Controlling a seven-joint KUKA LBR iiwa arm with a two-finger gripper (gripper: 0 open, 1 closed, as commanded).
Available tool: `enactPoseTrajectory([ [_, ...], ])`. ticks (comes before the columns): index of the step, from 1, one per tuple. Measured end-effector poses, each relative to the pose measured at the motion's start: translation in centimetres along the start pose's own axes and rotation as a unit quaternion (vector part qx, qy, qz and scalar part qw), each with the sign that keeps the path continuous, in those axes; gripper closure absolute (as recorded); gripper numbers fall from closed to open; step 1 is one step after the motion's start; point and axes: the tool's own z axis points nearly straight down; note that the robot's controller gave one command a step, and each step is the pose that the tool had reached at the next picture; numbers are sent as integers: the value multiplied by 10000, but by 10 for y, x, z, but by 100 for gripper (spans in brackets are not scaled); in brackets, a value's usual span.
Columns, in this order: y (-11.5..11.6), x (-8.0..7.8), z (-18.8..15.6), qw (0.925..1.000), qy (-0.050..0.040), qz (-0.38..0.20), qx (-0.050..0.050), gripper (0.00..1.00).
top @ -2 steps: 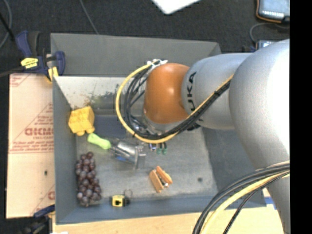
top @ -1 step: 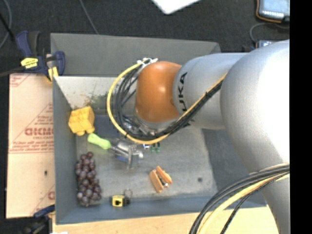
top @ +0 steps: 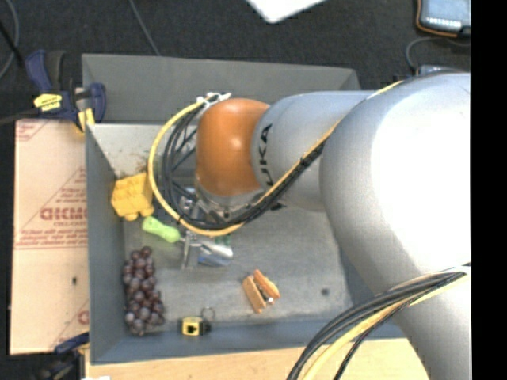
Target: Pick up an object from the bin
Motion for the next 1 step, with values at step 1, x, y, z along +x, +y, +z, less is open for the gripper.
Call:
enactPoseTrajectory([
  [1, 8, -11, 15, 10000, 3, 56, 8, 100],
])
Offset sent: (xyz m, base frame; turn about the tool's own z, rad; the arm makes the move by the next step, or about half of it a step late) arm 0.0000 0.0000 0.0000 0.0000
